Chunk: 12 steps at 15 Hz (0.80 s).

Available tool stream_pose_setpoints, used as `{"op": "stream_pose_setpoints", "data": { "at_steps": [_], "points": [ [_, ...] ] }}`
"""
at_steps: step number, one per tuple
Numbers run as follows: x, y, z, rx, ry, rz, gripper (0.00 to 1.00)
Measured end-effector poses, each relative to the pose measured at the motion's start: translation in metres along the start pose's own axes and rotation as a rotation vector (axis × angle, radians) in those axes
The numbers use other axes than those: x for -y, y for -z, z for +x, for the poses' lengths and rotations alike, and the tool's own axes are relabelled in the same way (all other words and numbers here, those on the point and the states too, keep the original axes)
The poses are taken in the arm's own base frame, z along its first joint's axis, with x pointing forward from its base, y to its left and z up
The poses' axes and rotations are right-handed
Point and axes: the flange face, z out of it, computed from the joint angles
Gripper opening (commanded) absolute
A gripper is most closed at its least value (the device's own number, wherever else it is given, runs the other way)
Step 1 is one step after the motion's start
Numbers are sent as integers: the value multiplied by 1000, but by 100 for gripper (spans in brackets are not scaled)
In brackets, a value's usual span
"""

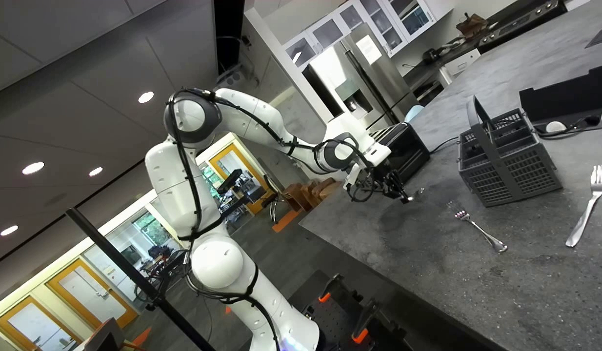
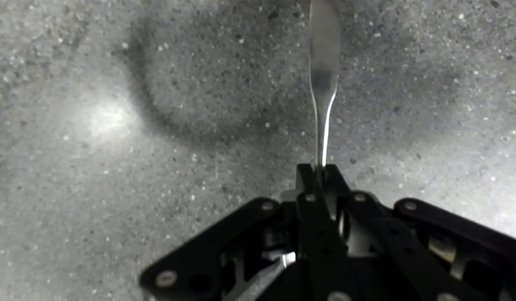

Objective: Place the silver spoon in the cutlery holder

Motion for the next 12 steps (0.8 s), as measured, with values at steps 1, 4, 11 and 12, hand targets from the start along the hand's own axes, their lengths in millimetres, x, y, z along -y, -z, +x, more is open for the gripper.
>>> {"op": "stream_pose_setpoints", "data": {
  "at_steps": [1,4,11,12],
  "points": [
    [1,11,2,-27,9,8,2],
    [4,51,10,-122,28,43,2],
    [3,121,19,-304,70,62,2],
    [2,126,19,-326,74,48,2]
  ]
}}
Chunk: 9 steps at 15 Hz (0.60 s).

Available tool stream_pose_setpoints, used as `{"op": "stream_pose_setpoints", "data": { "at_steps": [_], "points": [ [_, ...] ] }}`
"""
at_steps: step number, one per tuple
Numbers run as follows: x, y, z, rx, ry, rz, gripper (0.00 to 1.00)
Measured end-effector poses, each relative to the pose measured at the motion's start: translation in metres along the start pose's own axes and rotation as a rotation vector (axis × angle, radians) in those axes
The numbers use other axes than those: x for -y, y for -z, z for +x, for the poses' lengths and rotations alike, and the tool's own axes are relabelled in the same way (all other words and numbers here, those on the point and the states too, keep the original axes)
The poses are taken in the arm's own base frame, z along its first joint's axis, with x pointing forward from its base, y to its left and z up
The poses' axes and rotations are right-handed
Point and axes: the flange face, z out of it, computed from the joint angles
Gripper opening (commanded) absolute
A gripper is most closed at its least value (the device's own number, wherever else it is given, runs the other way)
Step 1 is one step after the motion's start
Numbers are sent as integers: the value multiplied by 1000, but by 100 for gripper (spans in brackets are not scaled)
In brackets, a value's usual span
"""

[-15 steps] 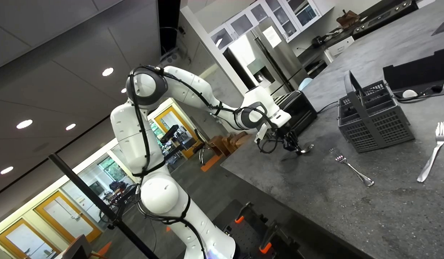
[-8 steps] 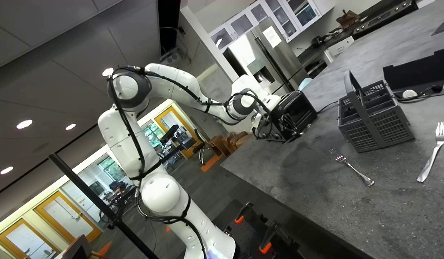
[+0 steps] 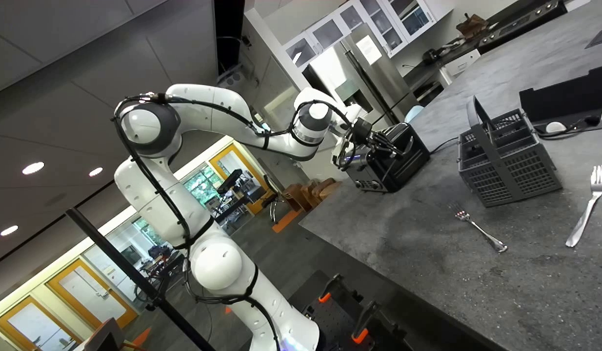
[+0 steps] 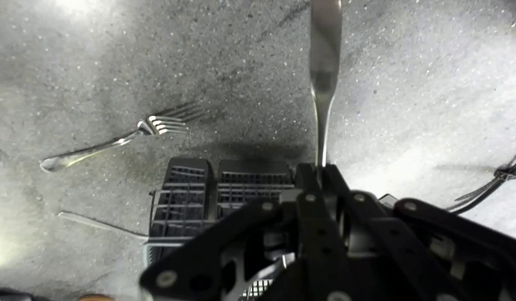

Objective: Place the silver spoon in the cutlery holder

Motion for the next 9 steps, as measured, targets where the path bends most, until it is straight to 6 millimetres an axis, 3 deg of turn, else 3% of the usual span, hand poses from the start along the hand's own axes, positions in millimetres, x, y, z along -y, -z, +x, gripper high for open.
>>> {"op": "stream_pose_setpoints", "data": {
  "at_steps": [9],
  "points": [
    [4,22,22,-289,-26,-126,2]
  ]
}}
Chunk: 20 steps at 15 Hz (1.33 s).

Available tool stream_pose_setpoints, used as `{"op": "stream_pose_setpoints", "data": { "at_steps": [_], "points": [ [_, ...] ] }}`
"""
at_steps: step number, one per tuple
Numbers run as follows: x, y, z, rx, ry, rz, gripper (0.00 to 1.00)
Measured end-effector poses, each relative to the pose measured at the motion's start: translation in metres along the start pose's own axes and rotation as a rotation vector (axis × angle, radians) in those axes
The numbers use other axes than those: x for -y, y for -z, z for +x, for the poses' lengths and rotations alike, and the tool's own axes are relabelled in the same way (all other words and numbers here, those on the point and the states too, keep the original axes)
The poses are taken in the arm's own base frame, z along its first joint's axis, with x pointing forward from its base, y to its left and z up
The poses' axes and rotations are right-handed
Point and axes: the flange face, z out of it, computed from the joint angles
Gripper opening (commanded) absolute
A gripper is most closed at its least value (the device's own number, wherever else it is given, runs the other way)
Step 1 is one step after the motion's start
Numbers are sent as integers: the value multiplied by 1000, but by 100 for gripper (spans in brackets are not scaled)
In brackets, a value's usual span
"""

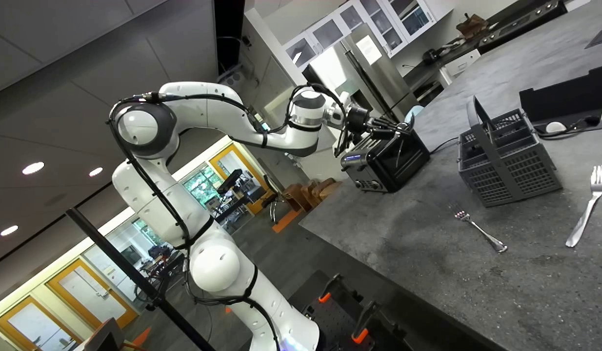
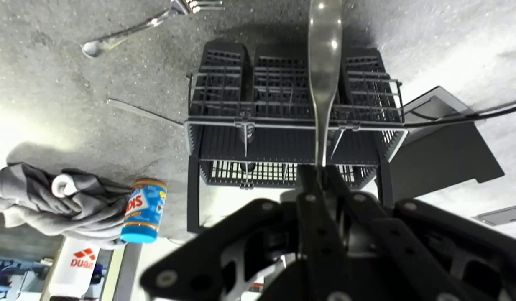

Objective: Place the silver spoon in the cutlery holder

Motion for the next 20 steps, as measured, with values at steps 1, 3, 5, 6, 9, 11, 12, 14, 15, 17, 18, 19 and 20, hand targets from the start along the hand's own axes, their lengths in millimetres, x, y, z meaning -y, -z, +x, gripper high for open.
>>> {"op": "stream_pose_setpoints", "data": {
  "at_steps": [1,3,5,6,9,11,12,14,15,17,18,19,20],
  "points": [
    [1,0,2,-39,2,-8,2],
    [3,-1,6,-123,11,-21,2],
    [6,-6,10,-215,18,-23,2],
    [8,-10,11,-262,20,-21,2],
    [15,-24,12,-388,5,-7,2],
    [18,-34,9,-434,-8,-2,9],
    [19,-36,7,-429,-6,-5,9],
    [19,-35,7,-428,-6,-5,9],
    [19,-35,7,-428,-6,-5,2],
    [19,-35,7,-428,-5,-5,2],
    [19,-36,7,-451,0,-7,2],
    [19,-36,8,-483,1,-10,2],
    [20,-37,10,-521,3,-13,2]
  ]
}}
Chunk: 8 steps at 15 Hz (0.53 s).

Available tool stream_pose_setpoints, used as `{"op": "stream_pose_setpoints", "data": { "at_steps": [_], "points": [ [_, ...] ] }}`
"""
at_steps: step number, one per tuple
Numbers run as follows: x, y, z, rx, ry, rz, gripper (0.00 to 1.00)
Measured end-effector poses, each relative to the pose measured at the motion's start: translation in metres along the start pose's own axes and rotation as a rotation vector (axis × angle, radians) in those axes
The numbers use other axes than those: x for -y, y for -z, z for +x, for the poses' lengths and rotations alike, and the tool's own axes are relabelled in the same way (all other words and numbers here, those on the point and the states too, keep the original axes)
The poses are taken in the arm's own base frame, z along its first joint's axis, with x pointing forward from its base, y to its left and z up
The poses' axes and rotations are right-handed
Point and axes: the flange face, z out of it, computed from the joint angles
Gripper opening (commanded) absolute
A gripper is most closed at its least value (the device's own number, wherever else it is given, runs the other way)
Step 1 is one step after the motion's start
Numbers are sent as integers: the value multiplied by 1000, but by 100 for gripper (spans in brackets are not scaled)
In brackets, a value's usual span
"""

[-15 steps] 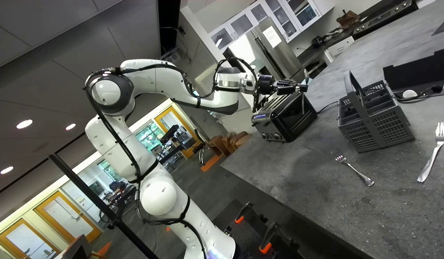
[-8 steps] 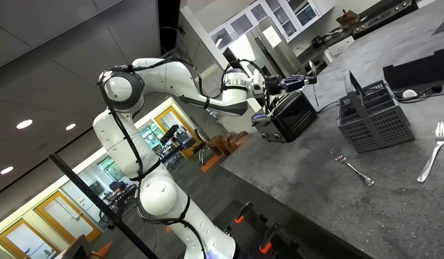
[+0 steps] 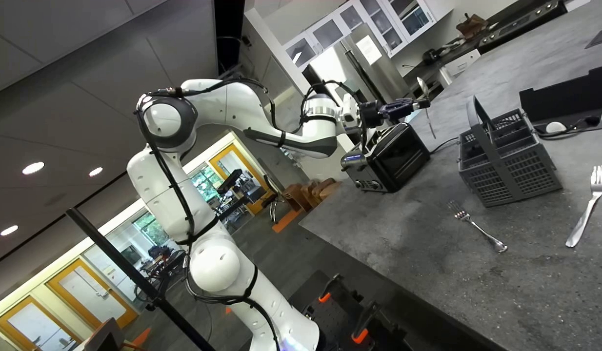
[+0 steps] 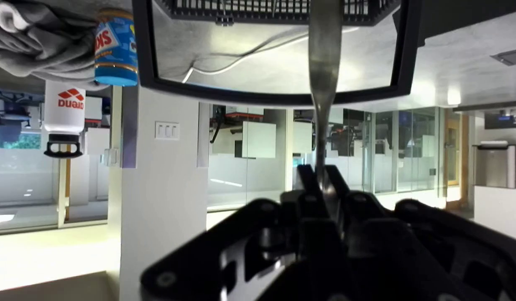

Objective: Place the silver spoon in the cutlery holder

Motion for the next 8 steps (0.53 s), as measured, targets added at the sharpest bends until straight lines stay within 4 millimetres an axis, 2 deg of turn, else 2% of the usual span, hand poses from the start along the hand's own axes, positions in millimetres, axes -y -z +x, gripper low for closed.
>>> {"op": "stream_pose_setpoints", "data": {
  "at_steps": [4,8],
  "points": [
    [11,-3,0,-171,19,-3,2],
    [27,-9,-19,-320,35,8,2]
  ]
}}
